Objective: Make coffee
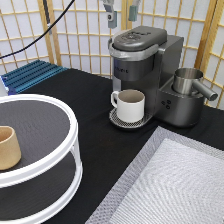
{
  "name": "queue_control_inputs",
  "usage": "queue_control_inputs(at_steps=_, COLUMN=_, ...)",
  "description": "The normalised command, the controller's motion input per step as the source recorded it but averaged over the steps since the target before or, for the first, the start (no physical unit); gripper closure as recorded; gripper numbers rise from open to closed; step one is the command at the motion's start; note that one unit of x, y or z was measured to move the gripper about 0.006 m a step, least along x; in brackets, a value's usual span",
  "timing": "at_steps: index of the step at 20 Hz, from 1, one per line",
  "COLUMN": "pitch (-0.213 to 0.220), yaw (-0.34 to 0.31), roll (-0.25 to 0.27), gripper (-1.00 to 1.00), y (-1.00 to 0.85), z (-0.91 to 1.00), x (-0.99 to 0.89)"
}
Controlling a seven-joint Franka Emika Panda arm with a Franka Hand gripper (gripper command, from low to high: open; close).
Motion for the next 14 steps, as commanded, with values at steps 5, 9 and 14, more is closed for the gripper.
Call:
queue_control_inputs(at_steps=5, pitch=0.049, yaw=0.024, roll=-0.001, gripper=-1.0, y=0.19, z=-0.02, x=0.38)
queue_control_inputs(at_steps=9, pitch=0.018, yaw=0.002, roll=0.016, gripper=-1.0, y=-0.02, z=-0.36, x=0.08)
queue_control_inputs(at_steps=14, pitch=0.0, yaw=0.006, roll=-0.004, gripper=-1.0, y=0.03, z=-0.24, x=-0.15)
